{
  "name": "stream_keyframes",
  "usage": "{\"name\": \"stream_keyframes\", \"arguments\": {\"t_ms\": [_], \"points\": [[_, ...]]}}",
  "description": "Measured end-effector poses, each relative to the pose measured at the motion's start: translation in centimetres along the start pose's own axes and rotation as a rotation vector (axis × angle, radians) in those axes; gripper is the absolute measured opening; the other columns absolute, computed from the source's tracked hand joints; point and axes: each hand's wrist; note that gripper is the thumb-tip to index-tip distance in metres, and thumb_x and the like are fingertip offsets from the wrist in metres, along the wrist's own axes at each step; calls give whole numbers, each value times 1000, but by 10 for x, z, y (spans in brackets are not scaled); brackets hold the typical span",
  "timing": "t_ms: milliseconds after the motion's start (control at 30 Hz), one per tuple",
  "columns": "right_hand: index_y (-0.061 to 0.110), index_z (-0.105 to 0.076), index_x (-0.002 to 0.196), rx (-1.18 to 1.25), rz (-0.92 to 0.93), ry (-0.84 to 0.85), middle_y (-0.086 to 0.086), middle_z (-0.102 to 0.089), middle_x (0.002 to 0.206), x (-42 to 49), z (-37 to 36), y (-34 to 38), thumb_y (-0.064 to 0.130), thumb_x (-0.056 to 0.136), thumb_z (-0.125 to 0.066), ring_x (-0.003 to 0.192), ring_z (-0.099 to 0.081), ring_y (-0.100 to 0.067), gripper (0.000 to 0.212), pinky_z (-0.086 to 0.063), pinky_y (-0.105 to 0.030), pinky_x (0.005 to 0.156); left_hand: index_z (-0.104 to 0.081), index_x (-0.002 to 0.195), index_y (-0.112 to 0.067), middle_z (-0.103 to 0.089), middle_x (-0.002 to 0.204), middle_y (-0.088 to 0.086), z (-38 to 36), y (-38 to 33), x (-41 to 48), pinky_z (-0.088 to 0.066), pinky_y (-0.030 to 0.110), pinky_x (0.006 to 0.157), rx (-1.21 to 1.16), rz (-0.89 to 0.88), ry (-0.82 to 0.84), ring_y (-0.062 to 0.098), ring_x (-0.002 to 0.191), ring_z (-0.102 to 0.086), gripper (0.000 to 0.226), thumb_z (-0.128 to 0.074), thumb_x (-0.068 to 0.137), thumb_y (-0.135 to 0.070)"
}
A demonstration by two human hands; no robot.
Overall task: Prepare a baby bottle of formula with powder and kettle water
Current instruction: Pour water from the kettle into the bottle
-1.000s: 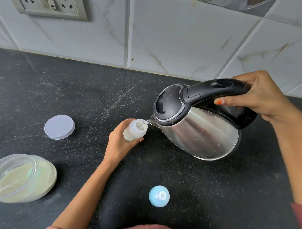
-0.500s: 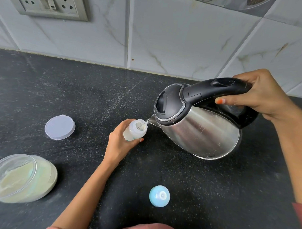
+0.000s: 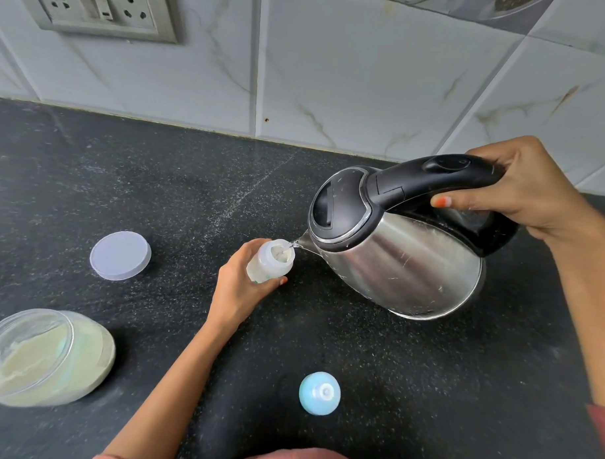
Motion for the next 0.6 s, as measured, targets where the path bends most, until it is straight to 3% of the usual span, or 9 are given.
{"name": "stream_keyframes", "arguments": {"t_ms": [600], "points": [[36,-73,68,-37,6,4,15,-67,56,2,1,3,41,39,-76,56,-56,-10,29,-43,-11,49,-53,110,-33,-58,109,-22,0,1,1,-41,26,93,20,-2,-1,9,107,-56,61,-85,62,-12]]}}
Point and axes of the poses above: each hand's wrist, its own x-axis towards the middle knuckle, its own z-axis out of the back of the hand, y = z × x
